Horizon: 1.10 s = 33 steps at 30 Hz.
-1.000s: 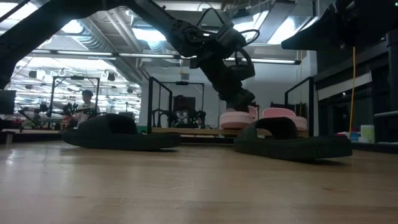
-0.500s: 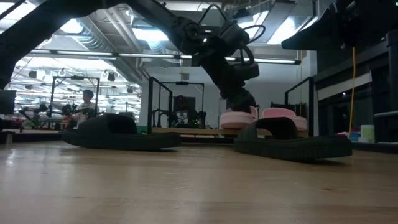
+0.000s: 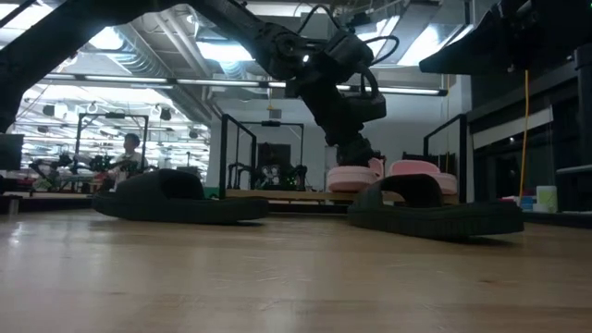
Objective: Pick and place slides into the shelf
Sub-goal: Put the pink slide on the shelf
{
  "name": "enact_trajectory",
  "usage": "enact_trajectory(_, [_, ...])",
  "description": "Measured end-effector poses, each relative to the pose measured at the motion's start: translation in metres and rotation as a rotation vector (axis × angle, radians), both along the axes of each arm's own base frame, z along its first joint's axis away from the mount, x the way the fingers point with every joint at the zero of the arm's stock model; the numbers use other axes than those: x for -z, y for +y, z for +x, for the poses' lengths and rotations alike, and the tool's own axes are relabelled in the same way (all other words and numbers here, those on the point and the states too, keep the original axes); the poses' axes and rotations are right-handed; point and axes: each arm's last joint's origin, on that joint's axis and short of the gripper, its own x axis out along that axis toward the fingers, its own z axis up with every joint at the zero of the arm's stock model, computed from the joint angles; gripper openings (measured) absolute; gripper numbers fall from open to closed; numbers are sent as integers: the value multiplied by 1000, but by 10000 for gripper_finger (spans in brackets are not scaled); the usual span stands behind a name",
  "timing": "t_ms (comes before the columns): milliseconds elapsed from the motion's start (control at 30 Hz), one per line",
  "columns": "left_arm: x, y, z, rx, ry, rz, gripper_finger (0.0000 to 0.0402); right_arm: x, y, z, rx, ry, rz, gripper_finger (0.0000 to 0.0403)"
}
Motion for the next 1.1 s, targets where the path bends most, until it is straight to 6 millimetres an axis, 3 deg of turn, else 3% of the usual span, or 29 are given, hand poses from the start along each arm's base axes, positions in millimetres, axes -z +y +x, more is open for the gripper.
enact_trajectory(233, [-1, 0, 0, 0, 1, 0, 156, 0, 0, 0, 0, 0, 0, 6])
enact_trajectory(567, [-20, -3, -8, -11, 14, 7, 156, 0, 0, 0, 1, -1, 1, 6])
enact_trajectory(1100, [-15, 8, -16, -34, 87, -12, 156, 0, 0, 0, 5, -10, 24, 6])
